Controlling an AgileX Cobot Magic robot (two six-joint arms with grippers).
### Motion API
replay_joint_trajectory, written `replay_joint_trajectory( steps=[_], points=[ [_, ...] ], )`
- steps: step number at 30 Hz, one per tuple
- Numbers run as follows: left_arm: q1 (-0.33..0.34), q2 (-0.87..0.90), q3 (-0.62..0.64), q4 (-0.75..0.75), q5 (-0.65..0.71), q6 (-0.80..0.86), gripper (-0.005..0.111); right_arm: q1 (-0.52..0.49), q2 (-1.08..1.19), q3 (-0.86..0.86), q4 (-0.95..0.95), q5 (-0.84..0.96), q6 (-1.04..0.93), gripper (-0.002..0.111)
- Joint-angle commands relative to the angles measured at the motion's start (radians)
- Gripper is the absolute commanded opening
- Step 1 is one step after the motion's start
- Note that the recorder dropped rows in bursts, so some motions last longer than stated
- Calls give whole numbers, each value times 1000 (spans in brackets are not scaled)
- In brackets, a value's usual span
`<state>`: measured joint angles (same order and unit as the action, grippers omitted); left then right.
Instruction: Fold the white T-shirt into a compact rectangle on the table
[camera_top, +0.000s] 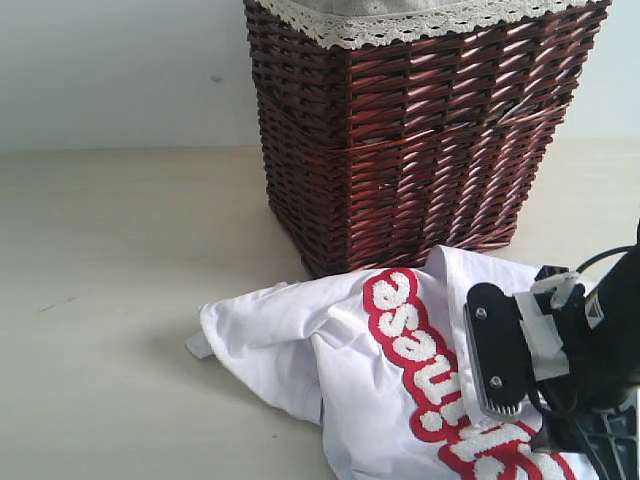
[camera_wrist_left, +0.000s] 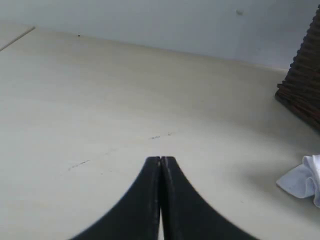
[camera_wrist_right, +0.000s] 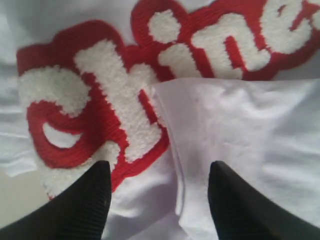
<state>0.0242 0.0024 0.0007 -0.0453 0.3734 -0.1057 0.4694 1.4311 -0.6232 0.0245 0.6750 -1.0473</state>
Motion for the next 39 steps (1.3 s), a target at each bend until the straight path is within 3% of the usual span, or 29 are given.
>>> replay_joint_trajectory(
  steps=[1,11,14,17,22,27,33,39],
  points=[
    [-5,-2,-1,-5,-5,-2,0,-7,1,40,-4,-99,-31,57],
    [-5,-2,-1,-5,-5,-2,0,-7,50,48,-41,-214,-13,41],
    [-5,-2,-1,-5,-5,-2,0,-7,115,48,-121,-218,77,40],
    [-5,-2,-1,-5,-5,-2,0,-7,161,48,-234,-225,231,32],
    [-5,-2,-1,-5,-5,-2,0,-7,133,48,-408,-264,473,0],
    [-5,-2,-1,-5,-5,-2,0,-7,12,48,-492,-296,614,0],
    [-5,-2,-1,-5,-5,-2,0,-92,-53,48,-831,-308,951,0],
    [-5,-2,-1,-5,-5,-2,0,-318,49,43,-1365,-372,1361,0]
  ],
)
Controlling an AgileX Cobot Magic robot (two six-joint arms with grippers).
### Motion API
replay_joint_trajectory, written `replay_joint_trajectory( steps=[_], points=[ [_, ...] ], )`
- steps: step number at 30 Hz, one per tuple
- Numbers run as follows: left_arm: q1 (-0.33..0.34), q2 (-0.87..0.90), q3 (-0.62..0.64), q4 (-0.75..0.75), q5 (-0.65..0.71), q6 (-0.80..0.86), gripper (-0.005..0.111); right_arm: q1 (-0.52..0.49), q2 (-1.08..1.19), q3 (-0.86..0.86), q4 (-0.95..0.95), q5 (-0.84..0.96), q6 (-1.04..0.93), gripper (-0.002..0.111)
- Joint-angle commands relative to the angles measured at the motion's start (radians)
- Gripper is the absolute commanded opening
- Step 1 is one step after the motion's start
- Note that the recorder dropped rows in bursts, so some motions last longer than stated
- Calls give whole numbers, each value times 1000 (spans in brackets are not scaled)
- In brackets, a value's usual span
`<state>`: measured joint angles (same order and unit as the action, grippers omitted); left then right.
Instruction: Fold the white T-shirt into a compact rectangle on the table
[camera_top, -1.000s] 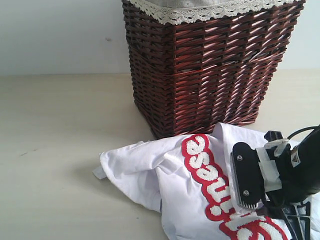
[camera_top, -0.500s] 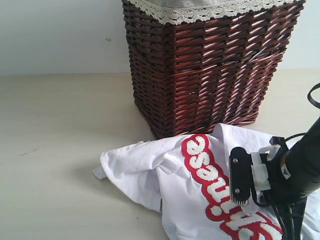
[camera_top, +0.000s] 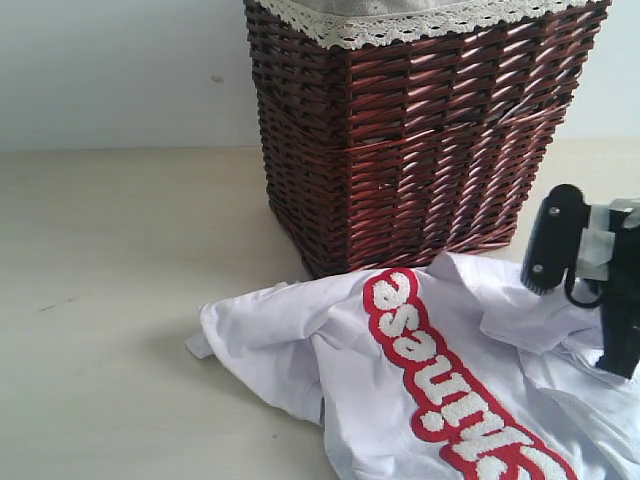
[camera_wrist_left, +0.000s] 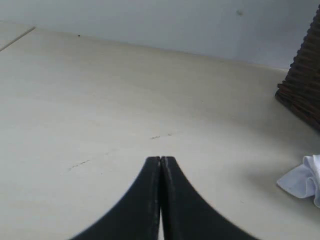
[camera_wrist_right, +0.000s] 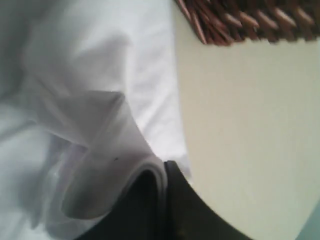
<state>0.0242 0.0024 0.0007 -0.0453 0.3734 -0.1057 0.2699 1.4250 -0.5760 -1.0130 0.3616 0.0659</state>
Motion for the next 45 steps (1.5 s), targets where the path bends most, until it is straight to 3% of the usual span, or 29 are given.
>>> replay_joint_trajectory(
  steps=[1,5,8,13,16,22,26,30,37,40,43,45],
  points=[
    [-5,-2,-1,-5,-5,-2,0,-152,72,-11,-418,-87,343,0],
    [-5,-2,-1,-5,-5,-2,0,-242,125,-93,-679,-152,739,0],
    [-5,-2,-1,-5,-5,-2,0,-267,164,-171,-731,-160,954,0],
    [-5,-2,-1,-5,-5,-2,0,-267,239,-281,-731,-109,1019,2],
    [-5,-2,-1,-5,-5,-2,0,-267,279,-311,-731,-90,1019,15],
    [-5,-2,-1,-5,-5,-2,0,-267,357,-348,-731,-5,1054,55],
    [-5,-2,-1,-5,-5,-2,0,-264,310,-348,-731,29,1149,60],
    [-5,-2,-1,-5,-5,-2,0,-264,128,-348,-679,-258,1239,59],
    [-5,-2,-1,-5,-5,-2,0,-259,3,-305,-731,-1141,1135,59],
    [-5,-2,-1,-5,-5,-2,0,-220,42,-212,-731,-1156,1077,59],
    [-5,-2,-1,-5,-5,-2,0,-149,106,-105,-731,-1007,987,58],
    [-5,-2,-1,-5,-5,-2,0,-107,144,-45,-731,-855,908,51]
  ],
)
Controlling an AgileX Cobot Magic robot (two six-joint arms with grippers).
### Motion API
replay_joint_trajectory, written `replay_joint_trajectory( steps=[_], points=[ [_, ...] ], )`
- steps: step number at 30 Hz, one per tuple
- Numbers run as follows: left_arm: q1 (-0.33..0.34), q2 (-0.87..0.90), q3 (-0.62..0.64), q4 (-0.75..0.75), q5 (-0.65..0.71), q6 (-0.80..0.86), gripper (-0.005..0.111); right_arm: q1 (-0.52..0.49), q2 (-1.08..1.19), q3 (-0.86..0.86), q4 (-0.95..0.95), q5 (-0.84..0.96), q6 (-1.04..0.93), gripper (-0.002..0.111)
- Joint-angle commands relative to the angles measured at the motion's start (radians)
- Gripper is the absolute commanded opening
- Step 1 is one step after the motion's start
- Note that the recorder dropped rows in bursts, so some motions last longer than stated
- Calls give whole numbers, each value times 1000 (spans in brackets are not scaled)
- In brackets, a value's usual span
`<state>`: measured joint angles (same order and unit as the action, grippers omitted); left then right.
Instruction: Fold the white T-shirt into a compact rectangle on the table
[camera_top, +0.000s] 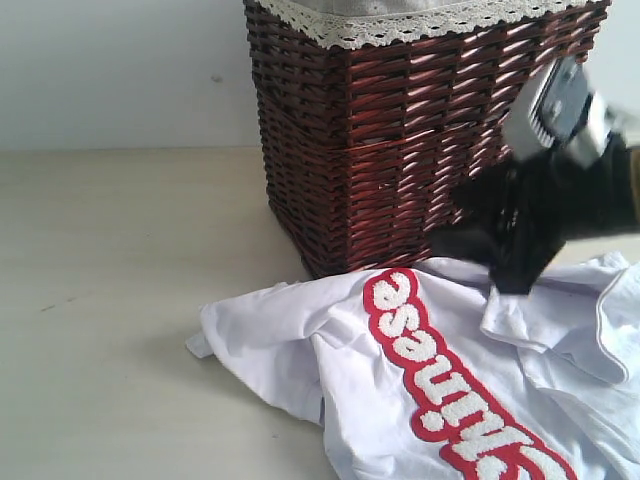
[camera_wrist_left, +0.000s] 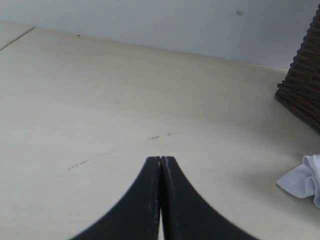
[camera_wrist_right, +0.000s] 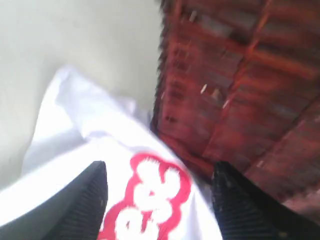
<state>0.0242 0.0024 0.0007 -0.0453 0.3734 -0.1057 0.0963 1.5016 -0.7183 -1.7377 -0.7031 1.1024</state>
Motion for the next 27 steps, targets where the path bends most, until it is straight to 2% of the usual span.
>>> replay_joint_trajectory(
  steps=[1,4,7,11,15,27],
  points=[
    [-5,-2,-1,-5,-5,-2,0,88,84,118,-7,277,-161,46],
    [-5,-2,-1,-5,-5,-2,0,119,113,144,-7,385,-176,22],
    [-5,-2,-1,-5,-5,-2,0,119,135,154,-7,371,-177,0],
    [-5,-2,-1,-5,-5,-2,0,130,163,163,-7,337,-242,0],
    [-5,-2,-1,-5,-5,-2,0,197,213,163,-7,376,-293,0],
    [-5,-2,-1,-5,-5,-2,0,375,328,161,-7,489,-226,0]
  ],
)
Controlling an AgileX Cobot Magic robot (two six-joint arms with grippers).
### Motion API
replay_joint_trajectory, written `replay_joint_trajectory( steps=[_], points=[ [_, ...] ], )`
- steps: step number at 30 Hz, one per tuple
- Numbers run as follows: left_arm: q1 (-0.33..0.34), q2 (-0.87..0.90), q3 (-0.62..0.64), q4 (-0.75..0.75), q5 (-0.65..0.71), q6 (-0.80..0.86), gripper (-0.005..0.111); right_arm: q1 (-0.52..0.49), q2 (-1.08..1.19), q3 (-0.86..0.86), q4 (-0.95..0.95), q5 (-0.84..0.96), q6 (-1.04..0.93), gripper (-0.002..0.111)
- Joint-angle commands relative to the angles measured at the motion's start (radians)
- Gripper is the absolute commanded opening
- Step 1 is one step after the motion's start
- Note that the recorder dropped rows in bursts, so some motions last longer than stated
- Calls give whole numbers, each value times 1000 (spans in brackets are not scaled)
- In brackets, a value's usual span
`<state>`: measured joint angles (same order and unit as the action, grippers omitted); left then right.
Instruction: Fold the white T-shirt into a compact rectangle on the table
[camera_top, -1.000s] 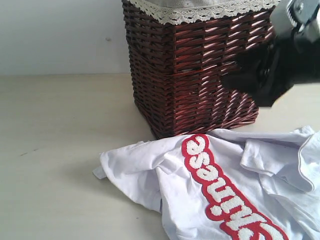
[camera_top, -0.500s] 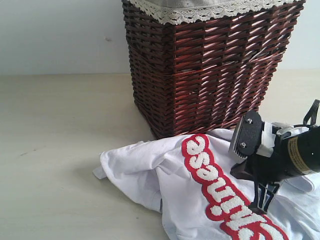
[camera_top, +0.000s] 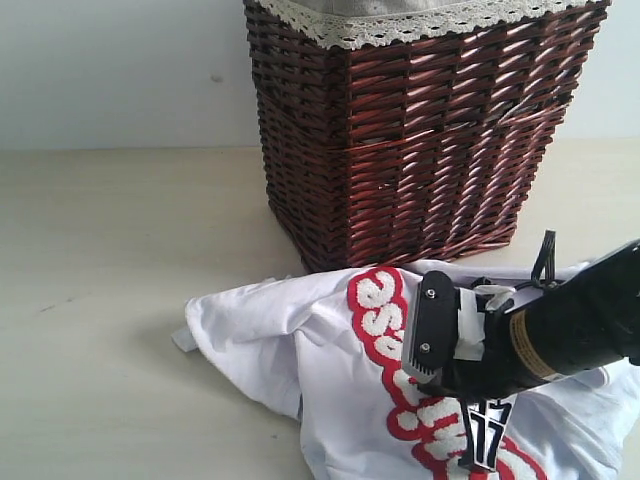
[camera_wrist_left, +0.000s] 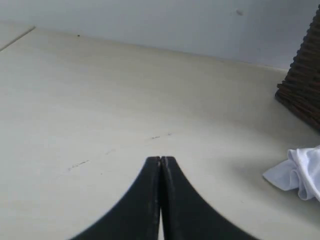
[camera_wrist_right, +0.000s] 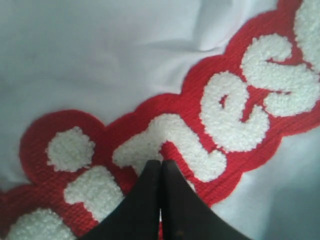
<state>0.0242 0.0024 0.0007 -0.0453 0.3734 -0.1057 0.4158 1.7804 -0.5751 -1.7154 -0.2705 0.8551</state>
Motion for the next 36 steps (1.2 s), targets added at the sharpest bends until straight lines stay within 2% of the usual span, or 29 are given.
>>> replay_joint_trajectory(
  steps=[1,5,9,17,20,23,25,27,28,30,31,32,34,36],
  points=[
    [-5,-2,-1,-5,-5,-2,0,73,50,17,-29,83,22,0],
    [-5,-2,-1,-5,-5,-2,0,143,50,17,-29,211,22,0],
    [-5,-2,-1,-5,-5,-2,0,191,50,3,-29,256,40,0],
    [-5,-2,-1,-5,-5,-2,0,278,50,-99,-29,257,268,0],
    [-5,-2,-1,-5,-5,-2,0,312,50,-131,-29,206,352,0],
    [-5,-2,-1,-5,-5,-2,0,386,70,-172,-29,135,369,0],
    [-5,-2,-1,-5,-5,-2,0,416,62,-200,-29,162,382,0],
    [-5,-2,-1,-5,-5,-2,0,341,-146,-197,-29,247,386,0],
    [-5,-2,-1,-5,-5,-2,0,249,-229,-157,-29,246,382,0],
    [-5,-2,-1,-5,-5,-2,0,65,-265,-38,-29,243,328,0],
    [-5,-2,-1,-5,-5,-2,0,24,-267,-4,-29,231,291,0],
    [-5,-2,-1,-5,-5,-2,0,-43,-269,75,-29,118,103,0],
    [-5,-2,-1,-5,-5,-2,0,-59,-269,99,-29,-7,-6,0],
    [-5,-2,-1,-5,-5,-2,0,-59,-269,97,-29,-53,-14,2]
  ],
)
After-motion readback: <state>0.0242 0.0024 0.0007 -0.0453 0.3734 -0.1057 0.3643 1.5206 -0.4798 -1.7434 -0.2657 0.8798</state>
